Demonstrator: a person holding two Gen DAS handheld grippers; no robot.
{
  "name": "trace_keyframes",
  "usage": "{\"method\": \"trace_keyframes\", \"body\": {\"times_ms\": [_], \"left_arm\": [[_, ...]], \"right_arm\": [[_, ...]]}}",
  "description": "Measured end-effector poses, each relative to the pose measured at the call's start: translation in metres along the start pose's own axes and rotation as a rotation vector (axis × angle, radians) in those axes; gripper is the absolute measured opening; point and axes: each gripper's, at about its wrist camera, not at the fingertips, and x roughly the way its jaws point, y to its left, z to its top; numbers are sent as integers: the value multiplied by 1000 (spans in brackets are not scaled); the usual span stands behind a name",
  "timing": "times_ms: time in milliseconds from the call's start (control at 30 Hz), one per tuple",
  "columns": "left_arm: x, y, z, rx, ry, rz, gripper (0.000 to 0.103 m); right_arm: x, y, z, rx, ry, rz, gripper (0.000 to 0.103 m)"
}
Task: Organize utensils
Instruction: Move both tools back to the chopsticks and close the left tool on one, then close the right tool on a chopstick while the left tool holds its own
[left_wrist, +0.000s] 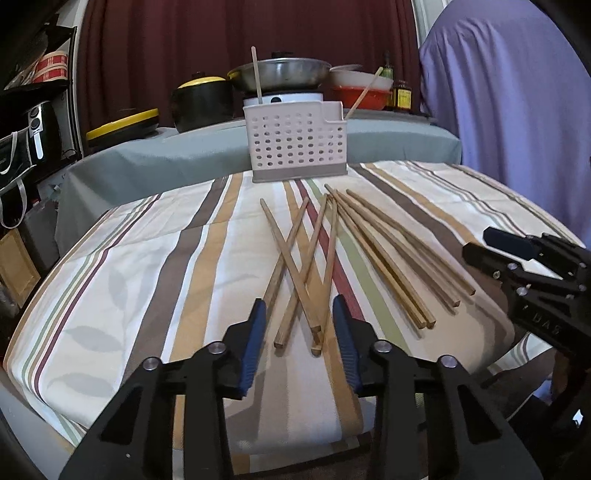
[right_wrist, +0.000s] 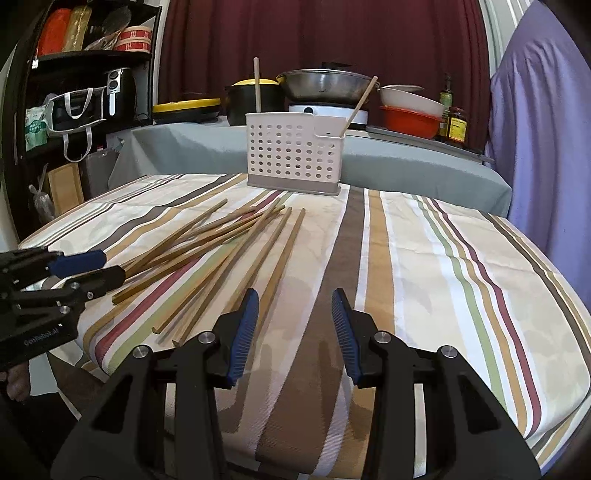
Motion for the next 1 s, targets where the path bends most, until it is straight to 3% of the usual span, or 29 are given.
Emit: {"method": "trace_keyframes", "body": {"times_ms": [467, 1000], "left_arm": [[8, 1, -1, -4, 34, 32, 10], [-3, 19, 5, -59, -9, 65, 7]], "right_arm": [[0, -3, -1, 18, -7, 6, 40], [5, 12, -3, -28, 29, 21, 37]]}}
